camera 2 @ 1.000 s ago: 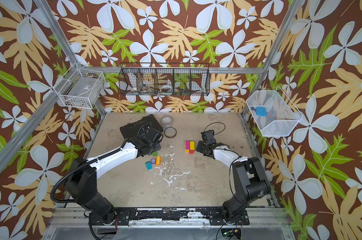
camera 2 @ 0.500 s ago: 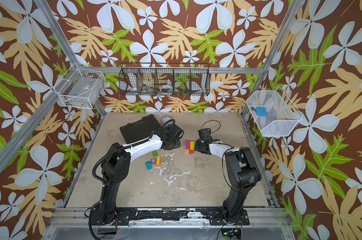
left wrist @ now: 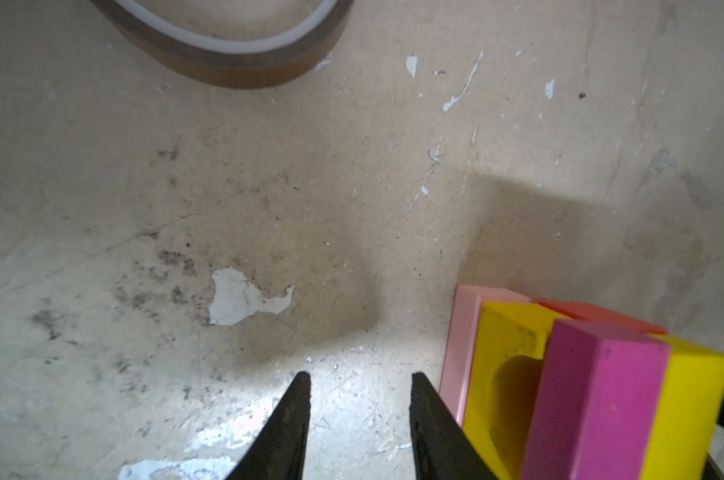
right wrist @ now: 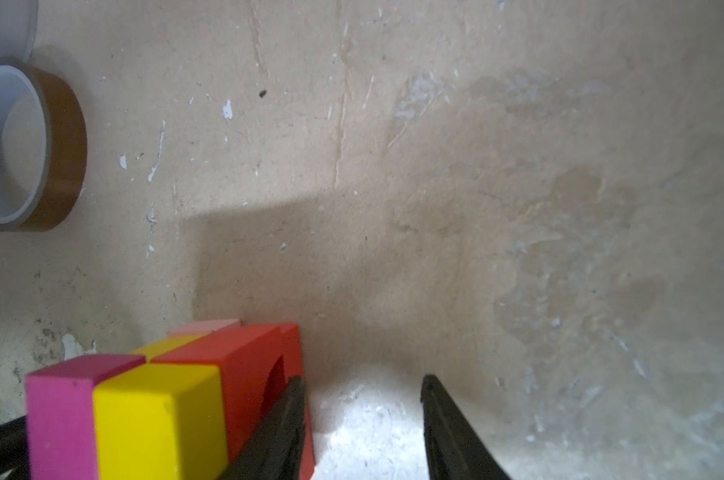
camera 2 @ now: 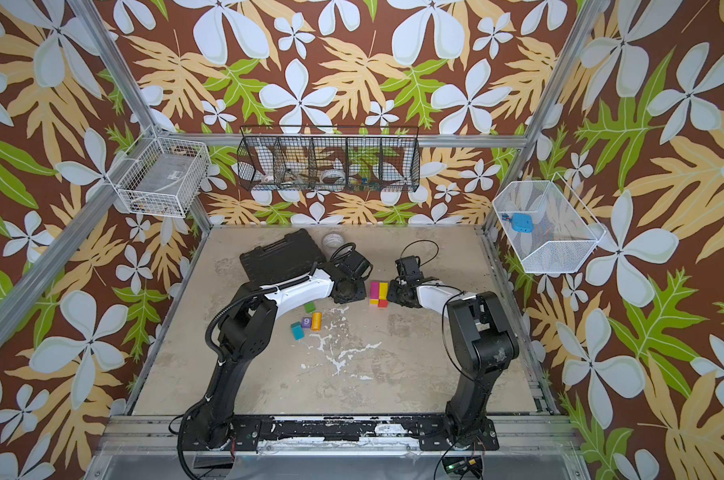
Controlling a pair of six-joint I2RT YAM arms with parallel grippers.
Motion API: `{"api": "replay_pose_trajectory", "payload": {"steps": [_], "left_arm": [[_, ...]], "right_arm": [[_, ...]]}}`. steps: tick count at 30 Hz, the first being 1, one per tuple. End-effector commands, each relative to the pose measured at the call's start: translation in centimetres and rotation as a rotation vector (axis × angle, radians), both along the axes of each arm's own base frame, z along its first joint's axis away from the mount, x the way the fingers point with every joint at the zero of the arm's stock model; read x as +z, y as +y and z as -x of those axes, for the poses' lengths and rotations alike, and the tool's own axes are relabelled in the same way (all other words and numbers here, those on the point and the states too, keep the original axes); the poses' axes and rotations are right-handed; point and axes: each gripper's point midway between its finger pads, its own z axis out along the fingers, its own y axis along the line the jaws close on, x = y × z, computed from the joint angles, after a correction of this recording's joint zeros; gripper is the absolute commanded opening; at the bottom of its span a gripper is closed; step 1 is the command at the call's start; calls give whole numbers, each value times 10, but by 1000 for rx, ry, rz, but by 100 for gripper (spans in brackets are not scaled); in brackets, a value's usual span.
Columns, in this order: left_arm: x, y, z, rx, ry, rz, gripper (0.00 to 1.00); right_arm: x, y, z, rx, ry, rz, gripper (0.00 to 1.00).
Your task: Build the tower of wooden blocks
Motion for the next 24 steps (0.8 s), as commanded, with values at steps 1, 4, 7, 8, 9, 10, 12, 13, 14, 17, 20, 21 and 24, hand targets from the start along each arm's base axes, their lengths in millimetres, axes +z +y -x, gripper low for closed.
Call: {"api": "replay_pose_trajectory", "payload": {"steps": [1, 4, 7, 8, 9, 10, 12, 13, 14, 17, 20, 21, 24], "left_arm": [[-1, -8, -1, -22, 9, 24, 42], [-3, -12, -1, -25, 17, 35, 42], [-4, -15, -2, -31, 19, 44, 42], [-4, -16, -3, -33, 19, 46, 42], [-4, -17, -3, -34, 19, 48, 42], [-5, -17, -3, -36, 22, 50, 42], [-5, -18, -3, -37, 23, 56, 41], [-6, -20, -2, -42, 23, 60, 41], [-5, -20, -2, -43, 22, 63, 41], [-6, -23, 0, -48, 27, 67, 41], [-6, -25, 1, -52, 26, 70, 41], [-5, -25, 0, -51, 26, 71, 41], [-6, -23, 1, -41, 27, 65, 41]], "right_arm": [[0, 2, -1, 7, 2, -3, 46], [-1, 2, 0, 6, 6, -2, 46], [-2, 2, -1, 7, 9, -3, 46], [-2, 3, -1, 10, 9, -7, 45], [-3, 3, -1, 10, 11, -7, 46], [-2, 4, -1, 13, 10, -9, 45], [-3, 4, -1, 14, 12, -11, 45], [-2, 4, -1, 15, 11, -11, 45], [-3, 4, -1, 16, 12, -12, 45], [-3, 4, -1, 17, 15, -10, 45], [-3, 5, -1, 17, 13, -13, 45], [-2, 5, -1, 17, 14, -12, 45], [-2, 1, -1, 4, 16, 5, 44]]}}
